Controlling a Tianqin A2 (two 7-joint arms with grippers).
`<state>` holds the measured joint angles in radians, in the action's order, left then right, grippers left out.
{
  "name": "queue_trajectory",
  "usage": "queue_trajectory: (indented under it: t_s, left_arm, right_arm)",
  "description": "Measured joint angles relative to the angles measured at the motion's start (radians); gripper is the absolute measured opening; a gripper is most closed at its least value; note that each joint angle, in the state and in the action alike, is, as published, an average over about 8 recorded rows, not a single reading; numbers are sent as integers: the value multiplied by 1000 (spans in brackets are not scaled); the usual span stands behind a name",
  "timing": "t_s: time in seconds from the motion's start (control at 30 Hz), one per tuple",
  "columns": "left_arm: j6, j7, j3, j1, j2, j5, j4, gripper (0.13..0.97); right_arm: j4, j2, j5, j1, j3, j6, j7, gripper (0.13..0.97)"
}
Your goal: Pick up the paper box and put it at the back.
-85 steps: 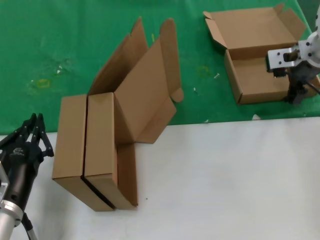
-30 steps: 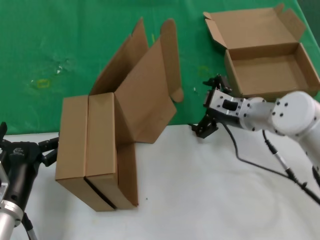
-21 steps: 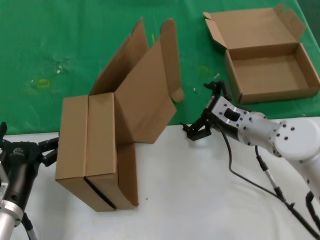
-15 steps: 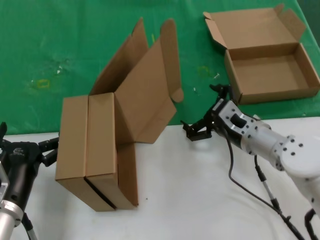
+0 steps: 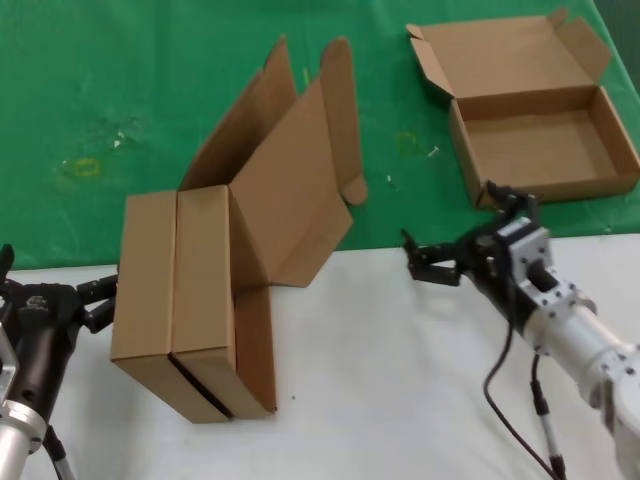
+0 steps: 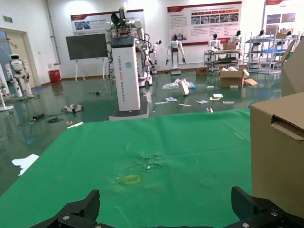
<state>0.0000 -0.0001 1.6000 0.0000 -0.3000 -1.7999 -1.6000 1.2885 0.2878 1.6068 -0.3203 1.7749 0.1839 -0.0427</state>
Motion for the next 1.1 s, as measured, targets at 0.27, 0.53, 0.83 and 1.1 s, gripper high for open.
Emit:
queue_trajectory:
  t_s: [0.27, 0.53, 0.83, 1.1]
  left_arm:
    - [0, 0, 0, 0, 0, 0, 0, 966]
    - [0, 0, 0, 0, 0, 0, 0, 966]
    - [0, 0, 0, 0, 0, 0, 0, 966]
    - [0, 0, 0, 0, 0, 0, 0, 966]
  right_arm:
    - [157, 6, 97, 161, -88, -92, 21, 966]
    - [257, 10, 159, 265, -144, -151, 35, 966]
    - [262, 10, 163, 270, -147, -155, 36, 966]
    - [262, 10, 163, 270, -147, -155, 36, 966]
